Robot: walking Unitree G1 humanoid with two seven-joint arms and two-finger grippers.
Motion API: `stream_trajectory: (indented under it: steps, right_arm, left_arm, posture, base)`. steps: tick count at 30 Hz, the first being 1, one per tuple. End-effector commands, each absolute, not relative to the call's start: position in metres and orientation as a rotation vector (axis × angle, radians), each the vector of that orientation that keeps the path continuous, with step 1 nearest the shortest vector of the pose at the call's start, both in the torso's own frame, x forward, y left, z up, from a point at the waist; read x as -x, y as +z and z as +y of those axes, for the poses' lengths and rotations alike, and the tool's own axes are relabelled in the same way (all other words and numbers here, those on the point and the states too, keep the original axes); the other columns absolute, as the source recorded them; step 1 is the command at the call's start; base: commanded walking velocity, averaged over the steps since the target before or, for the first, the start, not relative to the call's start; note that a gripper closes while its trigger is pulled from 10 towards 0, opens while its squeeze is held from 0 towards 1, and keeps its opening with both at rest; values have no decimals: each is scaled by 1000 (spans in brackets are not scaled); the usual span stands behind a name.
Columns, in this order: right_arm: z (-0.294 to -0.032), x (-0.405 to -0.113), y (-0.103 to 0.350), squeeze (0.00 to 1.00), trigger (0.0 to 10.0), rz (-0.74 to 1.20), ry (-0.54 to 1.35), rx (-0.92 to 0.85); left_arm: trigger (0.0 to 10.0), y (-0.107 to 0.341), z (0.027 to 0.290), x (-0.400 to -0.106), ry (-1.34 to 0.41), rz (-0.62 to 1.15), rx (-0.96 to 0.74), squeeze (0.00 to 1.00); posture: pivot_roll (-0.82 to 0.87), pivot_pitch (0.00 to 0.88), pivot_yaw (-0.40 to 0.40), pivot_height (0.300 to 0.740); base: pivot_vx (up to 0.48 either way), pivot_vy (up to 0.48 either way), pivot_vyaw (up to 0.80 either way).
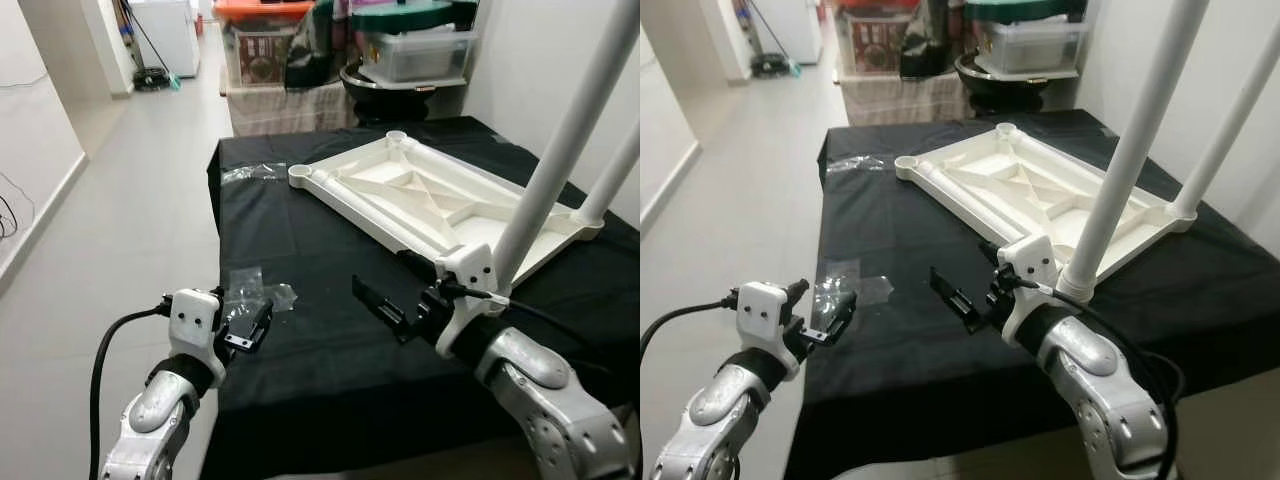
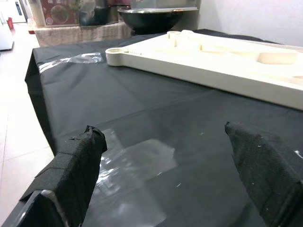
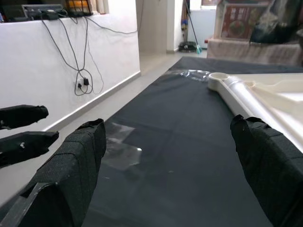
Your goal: Building children table
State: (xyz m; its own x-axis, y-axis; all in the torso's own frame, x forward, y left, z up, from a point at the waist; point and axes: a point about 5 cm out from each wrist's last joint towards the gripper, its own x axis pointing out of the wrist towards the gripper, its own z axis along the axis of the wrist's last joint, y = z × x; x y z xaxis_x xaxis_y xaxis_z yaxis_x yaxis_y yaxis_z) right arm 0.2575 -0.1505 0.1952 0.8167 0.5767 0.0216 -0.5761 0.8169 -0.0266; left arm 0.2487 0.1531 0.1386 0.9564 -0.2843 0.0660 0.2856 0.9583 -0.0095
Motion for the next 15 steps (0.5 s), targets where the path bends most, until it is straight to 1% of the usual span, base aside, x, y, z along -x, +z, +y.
stream_trajectory:
  steps: [1, 3, 4, 5, 6, 10, 13, 15]
  right_arm:
    - [-151, -262, 195, 0, 10000, -39, 655, 48]
    - [-154, -260, 192, 0, 10000, -10, 771, 62]
    - [-154, -260, 192, 0, 10000, -10, 771, 62]
    - [-158, -254, 188, 0, 10000, 32, 871, 80]
    - [-158, -254, 188, 0, 10000, 32, 871, 80]
    - [-165, -232, 184, 0, 10000, 133, 1104, 91]
    - [-169, -229, 182, 0, 10000, 156, 1140, 106]
    - [-178, -240, 177, 0, 10000, 163, 1071, 173]
  left_arm:
    - [10000, 138, 151, -247, -294, -62, 17, 0]
    - [10000, 139, 151, -248, -296, -64, 17, 0]
    - [10000, 139, 151, -248, -296, -64, 17, 0]
    - [10000, 140, 151, -249, -297, -66, 17, 0]
    - [10000, 140, 151, -249, -297, -66, 17, 0]
    - [10000, 140, 151, -249, -298, -68, 19, 0]
    - [10000, 140, 150, -249, -299, -69, 21, 0]
    - [10000, 139, 149, -249, -300, -68, 24, 0]
  posture:
    - [65, 0, -35, 740]
    - [67, 0, -36, 740]
    - [67, 0, -36, 740]
    - [65, 0, -35, 740]
    - [65, 0, -35, 740]
    - [61, 0, -35, 740]
    - [59, 0, -37, 740]
    - [60, 0, -39, 740]
  base:
    - [0, -442, 0]
    - [0, -444, 0]
    - [0, -446, 0]
    - [0, -442, 0]
    - [0, -442, 0]
    - [0, -440, 0]
    - [0, -435, 0]
    - [0, -379, 0]
